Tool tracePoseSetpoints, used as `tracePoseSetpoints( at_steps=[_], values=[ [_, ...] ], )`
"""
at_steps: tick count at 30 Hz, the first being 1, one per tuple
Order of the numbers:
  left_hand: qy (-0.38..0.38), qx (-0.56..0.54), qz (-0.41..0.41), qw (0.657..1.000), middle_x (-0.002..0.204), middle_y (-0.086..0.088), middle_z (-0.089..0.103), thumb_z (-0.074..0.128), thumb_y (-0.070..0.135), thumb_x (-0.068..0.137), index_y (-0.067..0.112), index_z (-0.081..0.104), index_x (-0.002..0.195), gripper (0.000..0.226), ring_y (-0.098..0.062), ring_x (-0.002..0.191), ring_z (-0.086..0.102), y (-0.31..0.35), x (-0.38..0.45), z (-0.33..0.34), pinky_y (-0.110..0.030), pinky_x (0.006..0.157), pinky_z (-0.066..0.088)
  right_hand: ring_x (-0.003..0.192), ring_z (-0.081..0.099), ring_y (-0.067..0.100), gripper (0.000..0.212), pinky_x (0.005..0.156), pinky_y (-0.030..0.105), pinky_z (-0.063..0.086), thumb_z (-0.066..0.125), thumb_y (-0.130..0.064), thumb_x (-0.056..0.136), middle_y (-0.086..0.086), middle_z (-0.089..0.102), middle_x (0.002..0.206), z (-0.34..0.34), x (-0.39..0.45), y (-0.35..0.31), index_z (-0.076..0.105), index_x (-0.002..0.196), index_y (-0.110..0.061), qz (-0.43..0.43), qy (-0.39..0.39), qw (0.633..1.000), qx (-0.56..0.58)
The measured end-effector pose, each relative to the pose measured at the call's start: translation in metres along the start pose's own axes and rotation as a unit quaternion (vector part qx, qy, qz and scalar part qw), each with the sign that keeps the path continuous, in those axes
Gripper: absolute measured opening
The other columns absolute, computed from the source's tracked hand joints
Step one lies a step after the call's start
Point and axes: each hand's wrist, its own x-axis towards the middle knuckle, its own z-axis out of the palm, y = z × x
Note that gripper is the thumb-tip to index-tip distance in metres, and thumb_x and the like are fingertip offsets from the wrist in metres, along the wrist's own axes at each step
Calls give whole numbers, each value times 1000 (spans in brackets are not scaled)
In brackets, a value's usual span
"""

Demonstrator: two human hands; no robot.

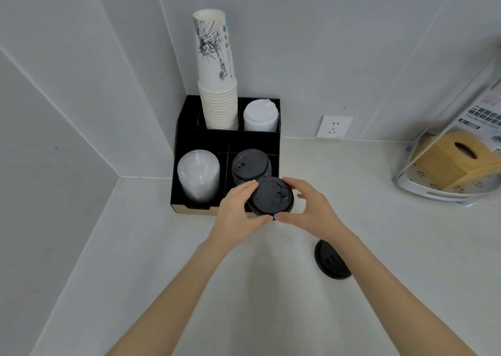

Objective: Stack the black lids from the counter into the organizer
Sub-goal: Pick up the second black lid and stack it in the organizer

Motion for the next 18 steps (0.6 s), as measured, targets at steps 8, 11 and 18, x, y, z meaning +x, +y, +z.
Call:
tracePoseSetpoints(
  at_steps=[8,11,18],
  values=[
    [25,-5,7,1000,137,-8,47,78,19,65,10,43,129,73,-14,126,41,-1,22,-34,-29,107,34,115,47,5,75,85,-5,29,81,-25,63,-6,51,129,5,37,-33,45,128,-21,-40,15,999,1],
    [26,-9,7,1000,138,-7,47,77,21,67,12,42,129,72,-14,127,40,-6,35,-41,-30,107,35,115,46,4,75,84,-6,29,80,-25,63,-7,51,129,5,52,-38,45,129,-22,-39,24,999,2],
    [20,-20,-12,1000,138,-8,46,76,21,67,11,41,129,72,-15,126,41,-22,62,-39,-27,106,35,121,45,9,76,96,17,33,80,-26,64,-3,50,135,9,79,-36,43,130,-21,-25,23,999,2]
  ],
)
